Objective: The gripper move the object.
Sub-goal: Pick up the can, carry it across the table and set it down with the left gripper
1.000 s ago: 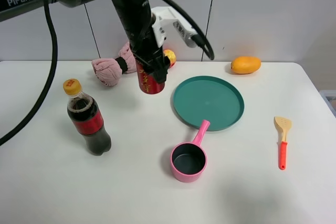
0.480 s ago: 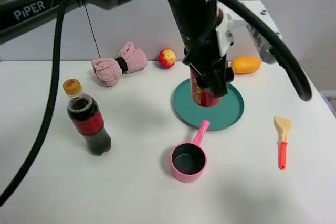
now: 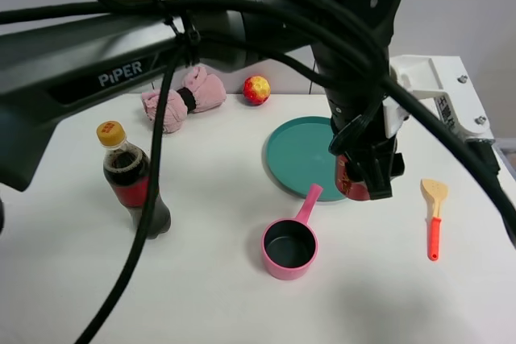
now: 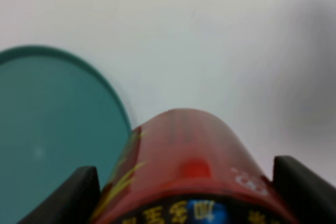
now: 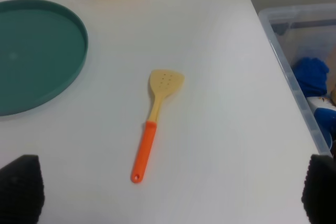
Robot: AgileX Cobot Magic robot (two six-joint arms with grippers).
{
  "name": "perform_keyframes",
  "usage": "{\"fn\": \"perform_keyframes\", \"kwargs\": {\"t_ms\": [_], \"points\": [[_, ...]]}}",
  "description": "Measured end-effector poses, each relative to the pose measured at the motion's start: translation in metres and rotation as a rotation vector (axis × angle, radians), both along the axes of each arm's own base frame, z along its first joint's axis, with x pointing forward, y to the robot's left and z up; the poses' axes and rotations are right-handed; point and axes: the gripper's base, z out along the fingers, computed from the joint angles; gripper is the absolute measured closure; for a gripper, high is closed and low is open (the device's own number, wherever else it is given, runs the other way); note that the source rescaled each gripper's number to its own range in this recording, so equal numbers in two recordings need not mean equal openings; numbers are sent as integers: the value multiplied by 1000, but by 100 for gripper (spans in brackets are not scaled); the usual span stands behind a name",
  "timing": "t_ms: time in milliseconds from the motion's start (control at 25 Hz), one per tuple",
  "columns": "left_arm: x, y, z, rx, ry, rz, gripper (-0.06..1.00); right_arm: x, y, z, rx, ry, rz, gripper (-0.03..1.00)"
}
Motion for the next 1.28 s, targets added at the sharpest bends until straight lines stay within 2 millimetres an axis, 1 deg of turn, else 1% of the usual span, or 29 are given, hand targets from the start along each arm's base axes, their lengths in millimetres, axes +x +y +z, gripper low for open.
{"fn": "perform_keyframes", "kwargs": {"t_ms": [160,240,480,880,1080,1280], "points": [[0,-9,-22,17,37,-53,93,0,0,0,0,0,0,-3],[2,-13,-36,32,43,-84,93,0,0,0,0,0,0,-3],[8,-24,-75,77,12,-186,93,0,0,0,0,0,0,-3],[12,-33,-123,114,40,-197,93,0,0,0,0,0,0,-3],[13,-33,-139,138,66,-181,93,0,0,0,0,0,0,-3],[14,-33,-142,137,68,-172,93,0,0,0,0,0,0,-3]]}}
